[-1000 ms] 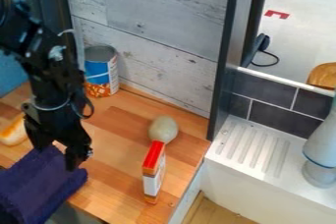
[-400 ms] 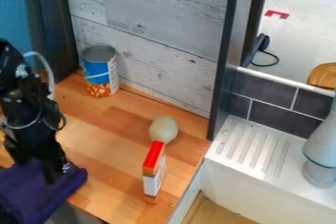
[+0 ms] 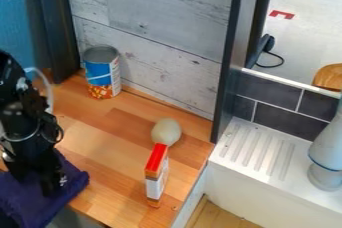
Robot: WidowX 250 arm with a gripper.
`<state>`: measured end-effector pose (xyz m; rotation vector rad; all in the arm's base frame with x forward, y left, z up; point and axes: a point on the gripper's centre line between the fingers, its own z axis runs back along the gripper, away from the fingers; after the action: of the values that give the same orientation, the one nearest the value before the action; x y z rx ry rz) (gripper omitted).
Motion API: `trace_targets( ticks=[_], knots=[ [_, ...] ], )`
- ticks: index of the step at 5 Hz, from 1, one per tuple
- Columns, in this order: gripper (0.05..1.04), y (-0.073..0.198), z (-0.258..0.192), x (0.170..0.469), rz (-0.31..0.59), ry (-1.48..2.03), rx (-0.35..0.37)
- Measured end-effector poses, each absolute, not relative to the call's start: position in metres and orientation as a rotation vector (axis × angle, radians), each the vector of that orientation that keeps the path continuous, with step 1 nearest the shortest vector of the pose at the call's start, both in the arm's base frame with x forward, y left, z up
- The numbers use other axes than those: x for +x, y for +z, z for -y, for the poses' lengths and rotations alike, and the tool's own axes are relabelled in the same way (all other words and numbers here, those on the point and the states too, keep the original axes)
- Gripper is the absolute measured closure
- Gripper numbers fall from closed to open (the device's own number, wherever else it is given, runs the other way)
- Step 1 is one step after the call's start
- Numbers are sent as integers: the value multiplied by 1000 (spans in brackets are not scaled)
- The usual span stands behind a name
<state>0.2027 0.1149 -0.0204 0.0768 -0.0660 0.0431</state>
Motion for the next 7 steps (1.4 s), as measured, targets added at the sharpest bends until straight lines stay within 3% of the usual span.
trace_targets(
  ticks=[2, 6, 7],
  knots=[
    [82, -29, -120, 215, 63, 28, 43],
    [82, -22, -134, 309, 124, -4, -1],
    [82, -19, -124, 331, 162, -11, -45]
  ],
)
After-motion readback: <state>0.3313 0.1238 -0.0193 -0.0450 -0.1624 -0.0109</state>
